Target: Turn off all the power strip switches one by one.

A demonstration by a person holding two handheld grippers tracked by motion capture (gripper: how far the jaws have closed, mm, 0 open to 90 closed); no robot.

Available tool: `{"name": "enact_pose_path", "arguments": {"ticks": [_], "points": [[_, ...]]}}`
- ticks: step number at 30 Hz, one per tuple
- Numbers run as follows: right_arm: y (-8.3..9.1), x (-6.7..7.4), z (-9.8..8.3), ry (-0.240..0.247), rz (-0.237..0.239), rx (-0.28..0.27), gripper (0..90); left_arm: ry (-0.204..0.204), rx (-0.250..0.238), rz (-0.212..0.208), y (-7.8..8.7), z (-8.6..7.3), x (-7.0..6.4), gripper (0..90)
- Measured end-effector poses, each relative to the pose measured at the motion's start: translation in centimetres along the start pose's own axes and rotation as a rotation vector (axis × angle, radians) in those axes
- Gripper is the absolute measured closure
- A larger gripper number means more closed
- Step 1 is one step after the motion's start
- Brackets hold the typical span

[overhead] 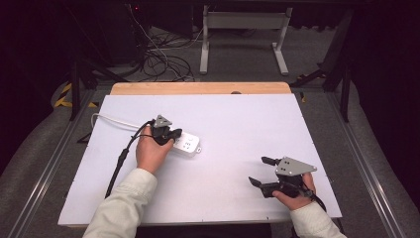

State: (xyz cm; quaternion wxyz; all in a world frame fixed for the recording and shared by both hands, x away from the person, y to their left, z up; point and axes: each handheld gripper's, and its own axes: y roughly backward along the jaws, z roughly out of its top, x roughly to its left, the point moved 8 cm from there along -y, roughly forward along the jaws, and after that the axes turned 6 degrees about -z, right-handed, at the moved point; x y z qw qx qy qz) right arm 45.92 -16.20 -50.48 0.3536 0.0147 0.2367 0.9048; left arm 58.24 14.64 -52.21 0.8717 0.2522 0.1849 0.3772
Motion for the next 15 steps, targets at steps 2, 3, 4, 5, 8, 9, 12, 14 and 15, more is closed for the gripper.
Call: {"name": "enact_pose_path", "arguments": {"ticks": [2,3,4,5,8,9,12,14,15], "points": [[0.01,-0.01,0.0,0.0,-0.001,0.0,19.5,0.008,-0.001,-0.005,-0.02,-0.01,0.0,90.0],[0.03,0.01,0.01,0.0,-0.001,0.001,19.5,0.009,0.0,-0.004,-0.02,-0.01,0.0,90.0],[0.01,0.02,0.01,0.0,0.0,-0.001,19.5,0.01,0.0,-0.003,-0.02,-0.01,-0.02,90.0],[0.0,0.02,0.01,0.0,0.0,-0.001,19.5,0.012,0.001,0.0,-0.03,0.0,-0.03,90.0],[0.0,0.02,0.0,0.0,0.0,-0.001,19.5,0.005,0.001,0.003,-0.03,0.01,0.0,90.0],[0.0,0.02,0.01,0.0,0.0,-0.001,19.5,0.003,0.001,0.004,-0.03,0.01,-0.01,90.0],[0.0,0.05,0.02,-0.001,0.001,-0.001,19.5,0.0,0.001,0.008,-0.04,0.02,-0.01,90.0],[0.02,0.05,0.02,0.0,0.0,0.0,19.5,-0.004,0.006,0.009,-0.05,0.01,-0.07,90.0],[0.03,0.06,0.04,-0.001,0.0,-0.001,19.5,-0.006,0.009,0.009,-0.06,0.03,-0.09,90.0]]}}
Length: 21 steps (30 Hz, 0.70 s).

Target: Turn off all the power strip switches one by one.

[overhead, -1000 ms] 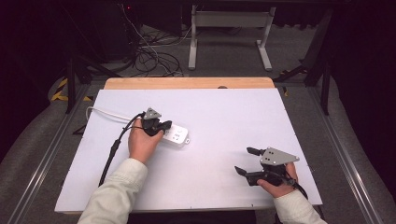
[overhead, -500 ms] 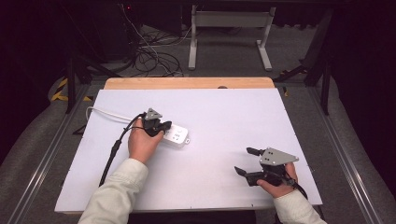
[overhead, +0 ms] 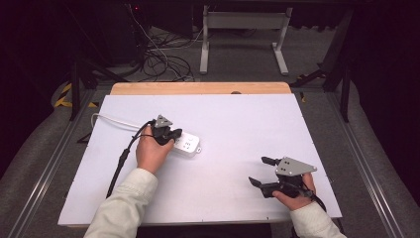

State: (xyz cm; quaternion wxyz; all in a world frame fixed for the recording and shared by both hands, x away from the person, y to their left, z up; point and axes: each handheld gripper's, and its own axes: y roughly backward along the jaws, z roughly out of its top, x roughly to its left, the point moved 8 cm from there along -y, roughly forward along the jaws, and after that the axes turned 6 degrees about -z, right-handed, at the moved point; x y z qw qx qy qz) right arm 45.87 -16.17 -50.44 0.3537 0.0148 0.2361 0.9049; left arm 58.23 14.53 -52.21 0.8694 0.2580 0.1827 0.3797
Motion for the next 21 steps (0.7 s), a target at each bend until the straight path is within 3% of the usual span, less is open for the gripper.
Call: {"name": "enact_pose_path", "arguments": {"ticks": [21], "points": [[0.03,-0.01,0.0,0.003,0.003,-0.004,19.5,0.01,0.009,-0.008,-0.01,-0.01,0.05,90.0]]}}
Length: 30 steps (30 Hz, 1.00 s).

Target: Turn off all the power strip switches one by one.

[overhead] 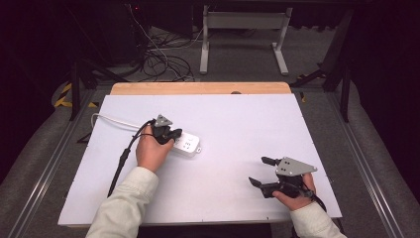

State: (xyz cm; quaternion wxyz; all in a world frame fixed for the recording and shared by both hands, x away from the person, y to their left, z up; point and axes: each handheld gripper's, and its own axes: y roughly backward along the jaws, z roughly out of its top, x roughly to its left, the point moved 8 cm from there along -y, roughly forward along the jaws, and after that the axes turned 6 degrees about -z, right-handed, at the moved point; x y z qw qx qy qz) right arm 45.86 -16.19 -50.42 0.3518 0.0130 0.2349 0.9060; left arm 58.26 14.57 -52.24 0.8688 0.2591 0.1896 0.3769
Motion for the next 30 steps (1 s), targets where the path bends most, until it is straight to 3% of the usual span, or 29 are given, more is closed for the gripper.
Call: {"name": "enact_pose_path", "arguments": {"ticks": [10,11,13,16,17,18,20,25,30], "points": [[-0.1,0.1,-0.1,0.004,0.004,0.007,19.5,-0.005,0.028,0.024,0.2,0.0,0.1,90.0],[-0.1,0.1,-0.1,0.004,0.006,0.006,19.5,0.018,0.005,0.01,0.2,-0.1,0.2,90.0],[-0.1,0.1,-0.1,0.003,0.004,0.004,19.5,0.007,0.001,0.005,0.2,-0.1,0.4,90.0],[-0.2,0.1,-0.1,0.004,0.003,0.007,19.5,0.048,-0.082,-0.015,0.7,0.6,0.3,90.0],[-0.2,0.1,-0.1,0.004,0.003,0.007,19.5,0.048,-0.082,-0.015,0.7,0.6,0.3,90.0],[-0.2,0.0,-0.1,0.001,0.0,0.009,19.5,0.054,-0.149,-0.032,1.3,1.8,0.0,90.0],[-0.2,0.0,-0.2,-0.002,0.0,0.01,19.5,0.048,-0.183,-0.052,2.0,2.8,-0.7,90.0],[-0.2,0.0,-0.1,0.002,-0.002,0.007,19.5,0.014,-0.19,-0.046,2.9,3.5,-1.3,90.0],[-0.1,0.1,-0.1,0.001,0.0,0.005,19.5,0.019,-0.183,-0.053,2.8,3.3,-1.4,90.0]]}}
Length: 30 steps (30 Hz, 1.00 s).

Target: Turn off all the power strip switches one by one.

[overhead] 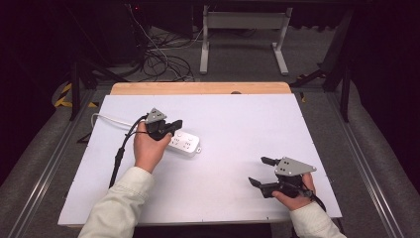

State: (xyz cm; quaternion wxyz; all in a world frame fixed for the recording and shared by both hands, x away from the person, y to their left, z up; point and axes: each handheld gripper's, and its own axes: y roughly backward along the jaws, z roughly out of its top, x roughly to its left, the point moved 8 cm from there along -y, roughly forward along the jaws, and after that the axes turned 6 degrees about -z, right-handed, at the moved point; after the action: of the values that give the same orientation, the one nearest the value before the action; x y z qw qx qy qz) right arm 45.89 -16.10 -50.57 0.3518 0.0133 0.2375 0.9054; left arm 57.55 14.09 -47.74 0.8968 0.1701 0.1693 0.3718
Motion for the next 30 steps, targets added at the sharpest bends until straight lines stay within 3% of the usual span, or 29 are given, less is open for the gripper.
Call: {"name": "enact_pose_path", "arguments": {"ticks": [8,12,14,16,21,30], "points": [[0.0,-0.1,0.0,-0.003,-0.002,0.002,19.5,-0.019,-0.006,-0.012,-0.1,0.1,-0.4,90.0],[0.0,-0.1,0.0,-0.004,-0.001,0.0,19.5,-0.018,0.016,-0.065,-0.9,-0.4,-1.7,90.0],[0.0,0.0,0.1,-0.001,0.0,-0.002,19.5,-0.037,0.036,-0.075,-1.3,-0.7,-2.2,90.0],[0.0,0.0,0.0,-0.002,0.001,-0.001,19.5,-0.056,0.058,-0.069,-1.8,-1.1,-2.4,90.0],[0.0,0.0,0.0,-0.004,0.002,-0.003,19.5,-0.061,0.096,-0.06,-2.6,-2.1,-2.1,90.0],[0.0,-0.1,0.1,-0.003,0.002,-0.004,19.5,-0.05,0.145,-0.039,-3.3,-3.1,-1.9,90.0]]}}
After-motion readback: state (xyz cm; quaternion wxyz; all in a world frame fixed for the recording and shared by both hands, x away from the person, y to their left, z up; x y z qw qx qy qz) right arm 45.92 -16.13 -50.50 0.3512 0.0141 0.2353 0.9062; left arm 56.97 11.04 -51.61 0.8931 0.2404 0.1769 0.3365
